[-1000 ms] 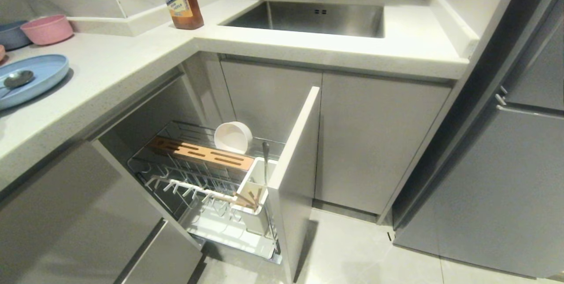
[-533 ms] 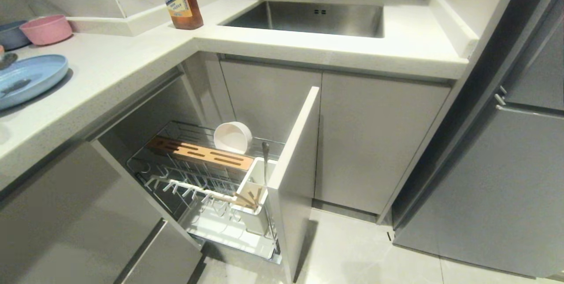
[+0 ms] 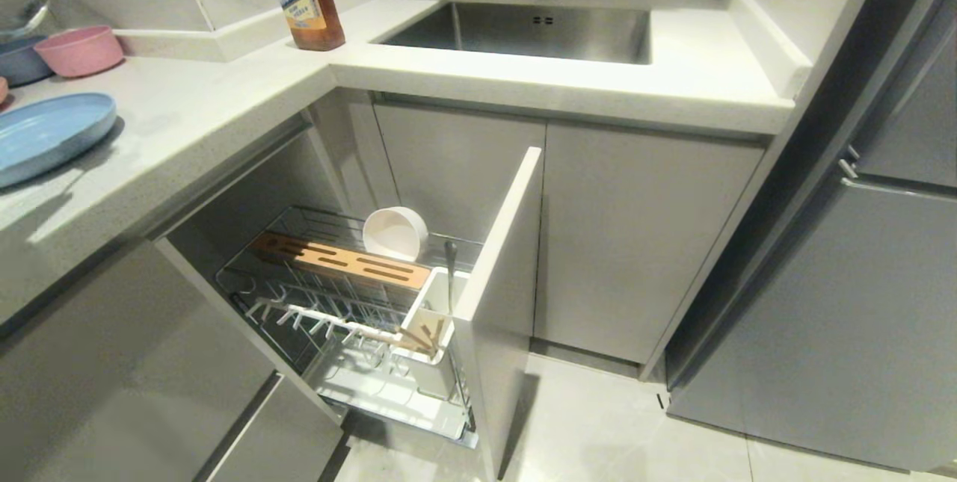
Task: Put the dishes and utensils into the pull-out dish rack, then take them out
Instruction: Pick up the spoon and place it in the cupboard
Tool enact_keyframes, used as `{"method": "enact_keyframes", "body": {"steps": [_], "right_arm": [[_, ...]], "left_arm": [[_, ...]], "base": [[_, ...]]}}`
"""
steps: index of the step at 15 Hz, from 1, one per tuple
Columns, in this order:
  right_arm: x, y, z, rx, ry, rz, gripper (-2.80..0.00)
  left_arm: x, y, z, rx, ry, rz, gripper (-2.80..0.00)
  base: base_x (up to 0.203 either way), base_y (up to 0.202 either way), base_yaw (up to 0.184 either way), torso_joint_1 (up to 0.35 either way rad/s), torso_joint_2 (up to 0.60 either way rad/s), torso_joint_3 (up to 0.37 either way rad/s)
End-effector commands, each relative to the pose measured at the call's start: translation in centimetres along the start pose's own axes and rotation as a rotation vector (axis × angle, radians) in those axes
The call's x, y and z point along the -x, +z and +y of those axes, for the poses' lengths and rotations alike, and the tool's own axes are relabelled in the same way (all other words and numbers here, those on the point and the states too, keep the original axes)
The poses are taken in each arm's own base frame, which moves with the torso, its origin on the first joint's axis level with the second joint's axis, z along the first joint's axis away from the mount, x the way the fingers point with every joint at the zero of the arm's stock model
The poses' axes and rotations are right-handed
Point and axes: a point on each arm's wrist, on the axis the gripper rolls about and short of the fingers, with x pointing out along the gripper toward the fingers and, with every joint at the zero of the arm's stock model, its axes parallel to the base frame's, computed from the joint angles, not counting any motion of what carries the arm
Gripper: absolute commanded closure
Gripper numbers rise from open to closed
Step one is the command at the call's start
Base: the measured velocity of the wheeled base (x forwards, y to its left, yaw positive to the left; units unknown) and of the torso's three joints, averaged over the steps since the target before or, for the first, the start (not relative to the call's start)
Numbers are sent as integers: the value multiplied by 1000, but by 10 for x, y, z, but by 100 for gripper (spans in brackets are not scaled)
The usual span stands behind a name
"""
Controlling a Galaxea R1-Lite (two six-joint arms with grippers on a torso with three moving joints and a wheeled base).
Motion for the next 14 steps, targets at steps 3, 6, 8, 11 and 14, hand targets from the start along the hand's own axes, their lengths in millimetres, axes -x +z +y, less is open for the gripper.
{"method": "enact_keyframes", "body": {"steps": [3, 6, 8, 11, 14], "right_arm": [[0, 0, 0, -1, 0, 1, 0], [0, 0, 0, -1, -1, 1, 0], [0, 0, 0, -1, -1, 1, 0], [0, 0, 0, -1, 1, 1, 0], [0, 0, 0, -1, 0, 1, 0]], "left_arm": [[10, -36, -49, -8, -228, 139, 0], [2, -75, -79, -51, -340, 347, 0], [-7, -106, -96, -114, -343, 497, 0], [-50, -153, -112, -212, -216, 700, 0], [-85, -182, -127, -350, -90, 846, 0]], "base": [[0, 0, 0, 0, 0, 0], [0, 0, 0, 0, 0, 0], [0, 0, 0, 0, 0, 0], [0, 0, 0, 0, 0, 0], [0, 0, 0, 0, 0, 0]]}}
